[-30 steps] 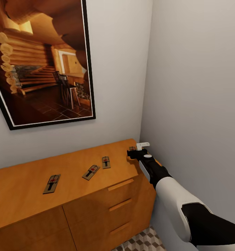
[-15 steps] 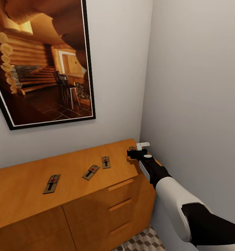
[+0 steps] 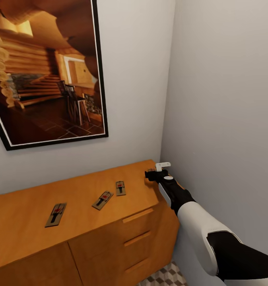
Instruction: Take the four mousetraps from the cabinet in the bathroom and place them on the bathroom floor. Make sure all four end up on the same floor surface, and ensure that at least two of them are either under or directly next to the same bathroom sink.
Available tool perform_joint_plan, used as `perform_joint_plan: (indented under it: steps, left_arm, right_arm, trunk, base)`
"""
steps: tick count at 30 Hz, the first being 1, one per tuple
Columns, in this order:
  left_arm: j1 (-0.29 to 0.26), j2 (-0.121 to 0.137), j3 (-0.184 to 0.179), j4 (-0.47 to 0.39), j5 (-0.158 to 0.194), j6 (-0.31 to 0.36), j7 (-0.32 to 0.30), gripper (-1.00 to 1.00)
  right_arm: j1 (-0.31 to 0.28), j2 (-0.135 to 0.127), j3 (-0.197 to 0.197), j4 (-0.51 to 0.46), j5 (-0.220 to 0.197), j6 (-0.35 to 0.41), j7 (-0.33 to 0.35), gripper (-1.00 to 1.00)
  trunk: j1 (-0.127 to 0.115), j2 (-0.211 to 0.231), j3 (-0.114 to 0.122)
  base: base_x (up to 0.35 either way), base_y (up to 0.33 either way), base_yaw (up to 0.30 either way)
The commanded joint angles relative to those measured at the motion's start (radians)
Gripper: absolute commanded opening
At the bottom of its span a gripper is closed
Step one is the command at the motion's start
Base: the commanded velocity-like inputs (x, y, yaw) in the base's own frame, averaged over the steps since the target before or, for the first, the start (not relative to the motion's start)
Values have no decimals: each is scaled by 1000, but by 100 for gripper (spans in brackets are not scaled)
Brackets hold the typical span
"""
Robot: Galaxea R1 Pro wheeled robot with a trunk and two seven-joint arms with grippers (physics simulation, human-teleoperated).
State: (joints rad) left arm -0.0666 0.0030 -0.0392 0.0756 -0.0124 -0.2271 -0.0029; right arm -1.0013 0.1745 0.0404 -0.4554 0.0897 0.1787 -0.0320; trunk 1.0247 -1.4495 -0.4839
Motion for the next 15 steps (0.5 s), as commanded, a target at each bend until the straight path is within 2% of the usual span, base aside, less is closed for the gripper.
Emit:
perform_joint_plan:
  steps: [1, 7, 15]
  left_arm:
    - [-2, 0, -4, 4, -1, -8, 0, 100]
    - [-1, 0, -4, 4, -1, -8, 0, 100]
    - [-1, 0, -4, 4, -1, -8, 1, 100]
  right_arm:
    - [0, 0, 3, -2, 10, 7, -3, 100]
    - [0, 0, 3, -2, 10, 7, -3, 100]
    - [0, 0, 3, -2, 10, 8, -3, 100]
  trunk:
    - [0, -1, -1]
    - [0, -1, -1]
    - [0, -1, -1]
  base:
    - [199, 0, 0]
    - [117, 0, 0]
    - [23, 0, 0]
